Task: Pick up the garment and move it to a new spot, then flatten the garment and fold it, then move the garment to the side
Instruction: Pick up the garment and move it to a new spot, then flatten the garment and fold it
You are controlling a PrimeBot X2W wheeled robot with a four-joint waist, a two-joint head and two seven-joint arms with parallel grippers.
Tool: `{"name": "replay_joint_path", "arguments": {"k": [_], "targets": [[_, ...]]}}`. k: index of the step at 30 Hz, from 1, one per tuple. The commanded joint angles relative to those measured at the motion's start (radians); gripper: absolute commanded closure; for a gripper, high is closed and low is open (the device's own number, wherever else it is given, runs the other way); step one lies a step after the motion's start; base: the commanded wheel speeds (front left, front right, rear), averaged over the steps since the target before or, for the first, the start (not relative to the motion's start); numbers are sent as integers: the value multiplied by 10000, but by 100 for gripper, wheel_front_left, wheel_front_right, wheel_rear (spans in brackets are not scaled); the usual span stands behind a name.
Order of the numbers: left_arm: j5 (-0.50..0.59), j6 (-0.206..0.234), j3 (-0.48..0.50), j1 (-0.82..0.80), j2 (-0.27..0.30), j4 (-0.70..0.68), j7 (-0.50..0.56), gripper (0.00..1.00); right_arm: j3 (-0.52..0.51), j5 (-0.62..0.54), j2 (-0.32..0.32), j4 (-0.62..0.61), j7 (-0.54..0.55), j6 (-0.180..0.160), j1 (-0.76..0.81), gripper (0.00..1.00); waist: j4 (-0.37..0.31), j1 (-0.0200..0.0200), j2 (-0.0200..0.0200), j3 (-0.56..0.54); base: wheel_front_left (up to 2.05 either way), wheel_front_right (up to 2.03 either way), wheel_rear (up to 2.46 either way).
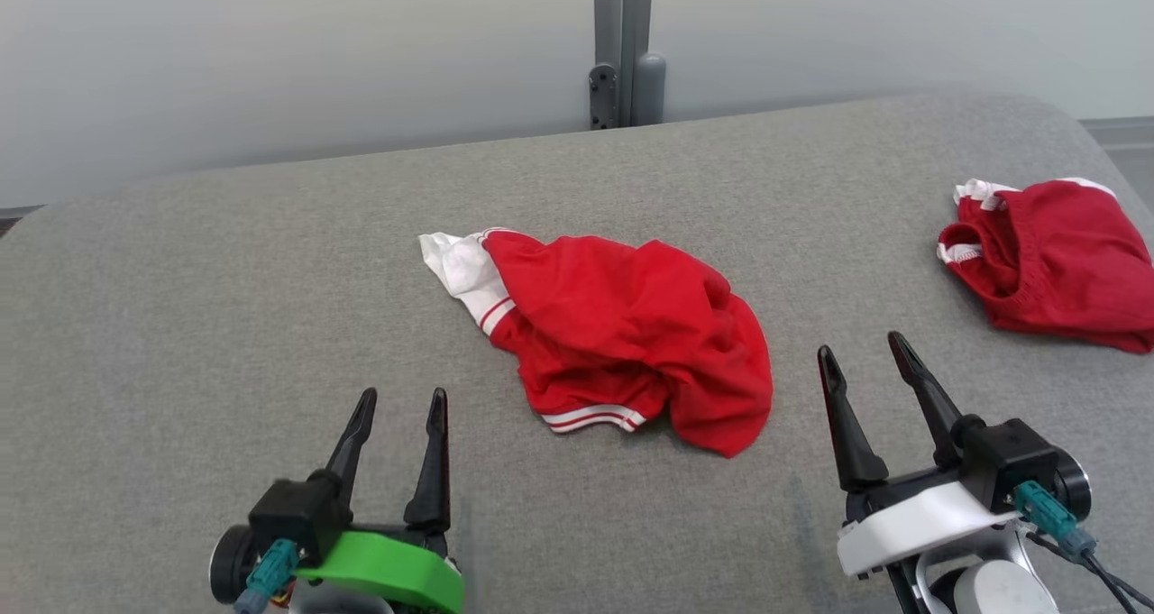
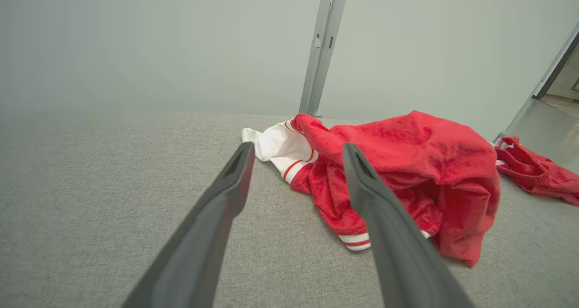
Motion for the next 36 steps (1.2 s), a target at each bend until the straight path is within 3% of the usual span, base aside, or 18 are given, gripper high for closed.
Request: {"name": "replay_joint_path", "arguments": {"k": [1,17,36], "targets": [[176,48,174,317,-73,-134,-3,0,-20,93,-20,89,-131,-7,188,0,419,1,0,-330,0,0,0],[880,-333,1704,1285,-783,-497,-3,0,205,806,-22,915,-600,-7,79,0,670,1,0,-358,0,0,0],[1435,-805,2084,1236,-1161,-264,-4,0,298,513,-22,1047,-607,-7,-110,0,839,1,0,-267,0,0,0]]}}
